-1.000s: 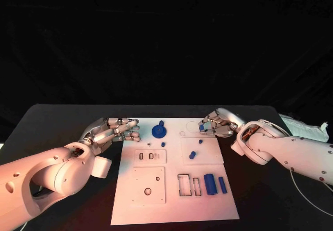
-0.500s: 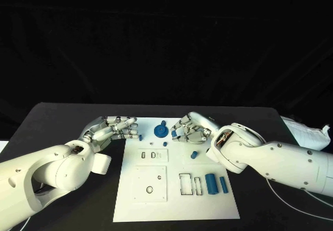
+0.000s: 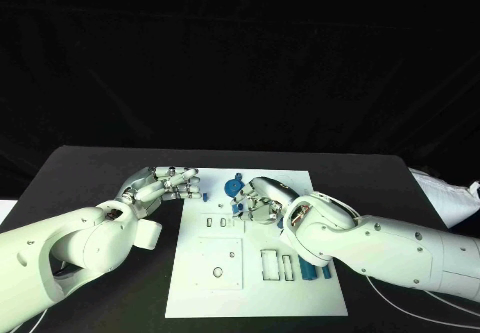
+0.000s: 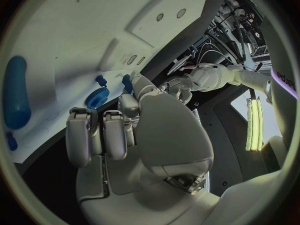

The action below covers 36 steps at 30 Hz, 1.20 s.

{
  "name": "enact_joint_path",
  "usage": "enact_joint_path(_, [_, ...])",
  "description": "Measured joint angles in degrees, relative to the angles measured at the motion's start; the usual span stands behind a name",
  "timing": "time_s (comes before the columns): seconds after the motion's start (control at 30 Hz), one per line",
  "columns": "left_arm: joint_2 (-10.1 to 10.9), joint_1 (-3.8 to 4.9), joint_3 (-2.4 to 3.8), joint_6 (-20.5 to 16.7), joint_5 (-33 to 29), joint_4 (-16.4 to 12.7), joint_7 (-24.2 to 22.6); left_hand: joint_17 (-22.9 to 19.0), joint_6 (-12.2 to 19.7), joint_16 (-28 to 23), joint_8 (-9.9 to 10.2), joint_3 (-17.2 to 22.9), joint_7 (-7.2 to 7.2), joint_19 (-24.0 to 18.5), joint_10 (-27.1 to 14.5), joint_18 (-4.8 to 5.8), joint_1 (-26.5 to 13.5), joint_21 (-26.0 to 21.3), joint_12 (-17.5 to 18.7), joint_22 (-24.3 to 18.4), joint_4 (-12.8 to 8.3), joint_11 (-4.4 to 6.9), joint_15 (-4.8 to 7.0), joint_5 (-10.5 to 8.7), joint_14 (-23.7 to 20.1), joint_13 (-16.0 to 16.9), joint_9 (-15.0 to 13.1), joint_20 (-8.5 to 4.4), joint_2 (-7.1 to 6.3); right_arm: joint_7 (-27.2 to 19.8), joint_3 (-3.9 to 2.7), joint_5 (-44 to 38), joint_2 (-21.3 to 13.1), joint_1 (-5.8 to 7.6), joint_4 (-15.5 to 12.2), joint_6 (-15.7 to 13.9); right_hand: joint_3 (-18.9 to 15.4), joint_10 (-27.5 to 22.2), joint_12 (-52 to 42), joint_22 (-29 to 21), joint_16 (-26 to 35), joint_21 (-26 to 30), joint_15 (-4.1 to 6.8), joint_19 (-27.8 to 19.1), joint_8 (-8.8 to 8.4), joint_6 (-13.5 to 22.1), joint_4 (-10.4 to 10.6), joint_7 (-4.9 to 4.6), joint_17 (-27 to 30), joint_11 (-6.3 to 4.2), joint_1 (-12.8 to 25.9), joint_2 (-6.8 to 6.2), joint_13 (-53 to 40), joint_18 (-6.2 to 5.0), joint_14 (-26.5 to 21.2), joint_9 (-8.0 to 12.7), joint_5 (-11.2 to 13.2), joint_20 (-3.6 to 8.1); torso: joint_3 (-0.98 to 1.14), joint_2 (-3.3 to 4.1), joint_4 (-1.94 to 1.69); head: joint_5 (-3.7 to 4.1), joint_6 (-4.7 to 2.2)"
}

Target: Assemble the parts on the task board

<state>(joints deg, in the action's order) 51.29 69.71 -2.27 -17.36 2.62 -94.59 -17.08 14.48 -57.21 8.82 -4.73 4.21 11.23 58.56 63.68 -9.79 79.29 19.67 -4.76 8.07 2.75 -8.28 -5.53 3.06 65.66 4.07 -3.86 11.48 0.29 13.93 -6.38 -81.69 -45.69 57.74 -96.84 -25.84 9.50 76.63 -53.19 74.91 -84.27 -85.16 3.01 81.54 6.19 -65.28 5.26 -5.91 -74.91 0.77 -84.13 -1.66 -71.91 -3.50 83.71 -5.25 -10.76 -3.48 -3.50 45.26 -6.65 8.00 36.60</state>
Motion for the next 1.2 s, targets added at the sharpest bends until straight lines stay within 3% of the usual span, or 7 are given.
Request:
enact_joint_path(0.4, [-0.3,-0.22,-0.05,0.0,-0.1,0.1,0.0,0.1,0.0,-0.2,0.0,0.0,0.00,0.0,0.0,0.00,0.0,0.0,0.0,0.0,0.0,0.00,0.00,0.00,0.0,0.0,0.0,0.00,0.00,2.9,0.29,-2.8,2.7,-1.41,0.6,1.7,0.0,0.0,0.6,0.0,0.1,0.2,0.00,-0.2,0.00,-0.1,0.0,-0.01,0.0,0.01,1.1,-0.47,1.0,0.00,0.0,0.0,0.0,0.20,0.04,0.04,-0.08,-0.50,0.50])
enact_joint_path(0.53, [-0.3,-0.24,-0.05,0.0,-0.1,0.1,-0.1,0.1,0.0,-0.2,0.0,0.0,0.00,0.0,0.0,0.00,0.0,0.0,0.0,0.0,0.0,0.00,0.00,0.00,0.0,0.0,0.0,0.00,0.00,3.6,0.29,-3.5,2.8,-1.51,0.8,2.2,0.0,0.0,0.9,0.0,0.1,0.2,0.00,-0.2,-0.02,-0.2,0.0,-0.10,0.0,0.01,1.5,-0.61,9.4,0.00,0.0,-0.4,0.1,0.20,0.04,0.04,-0.08,-0.58,0.65])
enact_joint_path(0.77, [-0.3,-0.29,-0.06,0.0,-0.1,0.2,-0.1,0.1,0.0,-0.2,0.0,0.0,0.00,0.0,0.0,0.00,0.0,0.0,0.0,0.0,0.0,0.00,0.00,0.00,0.0,0.0,0.0,0.00,0.00,4.0,0.18,-4.3,2.7,-1.57,0.6,2.8,0.0,0.0,0.9,0.0,0.1,0.2,-0.01,-0.2,-0.26,-0.2,0.0,-0.10,0.0,0.02,1.8,-0.77,10.1,0.00,0.0,-0.4,0.2,0.19,0.02,0.02,0.01,-0.66,1.01])
enact_joint_path(1.2, [-0.4,-0.45,-0.06,0.0,-0.1,0.2,-0.2,0.0,0.0,-0.2,0.0,0.0,0.00,0.0,0.0,0.00,0.0,0.0,0.3,0.0,0.0,0.00,0.00,0.00,0.0,0.0,0.0,0.00,0.00,6.0,0.01,-7.1,2.5,-1.85,0.0,3.6,0.2,0.0,1.1,0.0,0.3,0.4,-0.01,-0.4,-0.53,-0.7,0.2,0.43,0.0,0.01,2.7,-1.45,10.4,-0.01,0.0,-0.5,0.2,-0.02,0.04,-0.02,0.00,-0.44,1.03])
